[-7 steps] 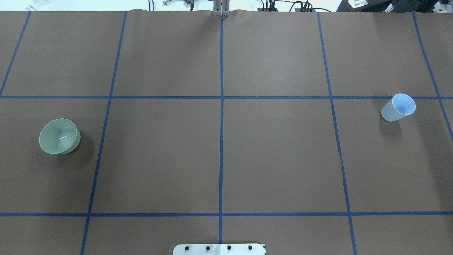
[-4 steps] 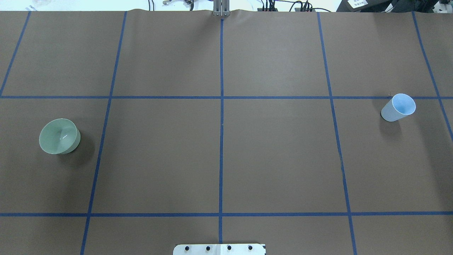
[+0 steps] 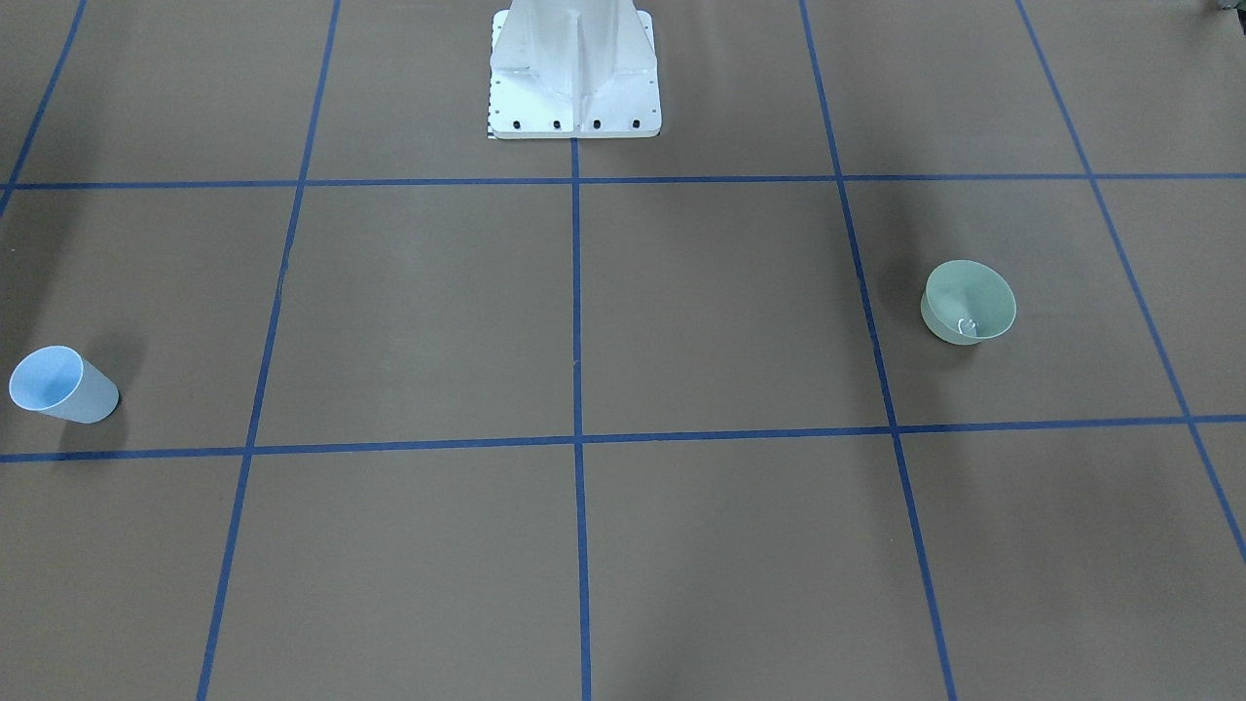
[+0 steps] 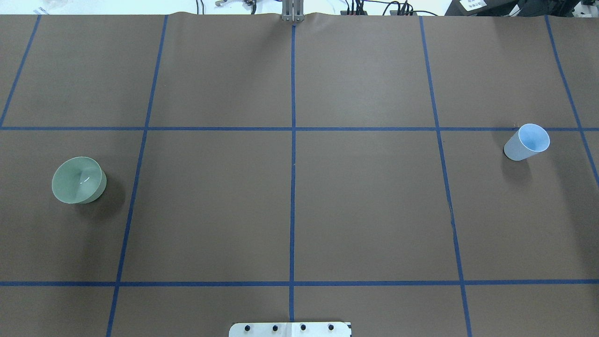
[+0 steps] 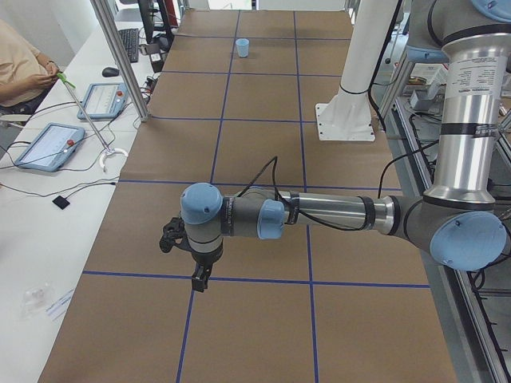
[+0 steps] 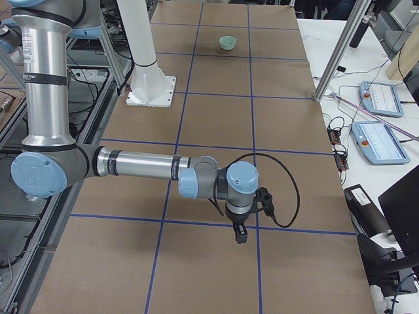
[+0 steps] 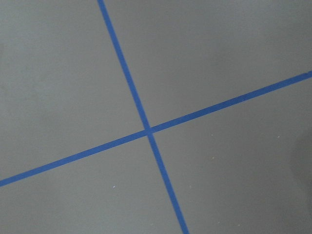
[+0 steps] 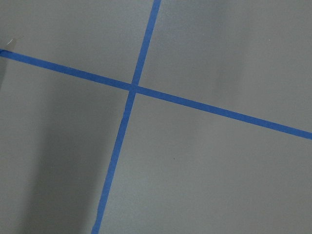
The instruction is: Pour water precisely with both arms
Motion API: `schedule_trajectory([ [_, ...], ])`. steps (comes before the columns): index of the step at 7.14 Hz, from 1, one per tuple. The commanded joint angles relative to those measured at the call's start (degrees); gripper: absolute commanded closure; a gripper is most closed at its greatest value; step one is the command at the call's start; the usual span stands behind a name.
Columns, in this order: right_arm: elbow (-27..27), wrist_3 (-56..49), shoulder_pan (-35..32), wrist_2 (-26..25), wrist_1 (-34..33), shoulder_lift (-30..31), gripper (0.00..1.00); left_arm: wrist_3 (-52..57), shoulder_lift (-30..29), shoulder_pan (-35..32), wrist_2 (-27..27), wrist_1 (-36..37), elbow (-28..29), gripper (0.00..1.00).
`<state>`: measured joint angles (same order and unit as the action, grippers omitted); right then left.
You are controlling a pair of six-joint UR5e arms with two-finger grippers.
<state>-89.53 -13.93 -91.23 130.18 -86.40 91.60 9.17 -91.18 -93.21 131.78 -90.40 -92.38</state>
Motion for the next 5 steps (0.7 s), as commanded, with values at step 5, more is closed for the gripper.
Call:
schedule_trajectory([
  [5,0.14,0.05,0.0,0.07,0.01,-0.02,0.0,-4.16,0.21,0.22,0.06,-4.77,2.82,0.0],
])
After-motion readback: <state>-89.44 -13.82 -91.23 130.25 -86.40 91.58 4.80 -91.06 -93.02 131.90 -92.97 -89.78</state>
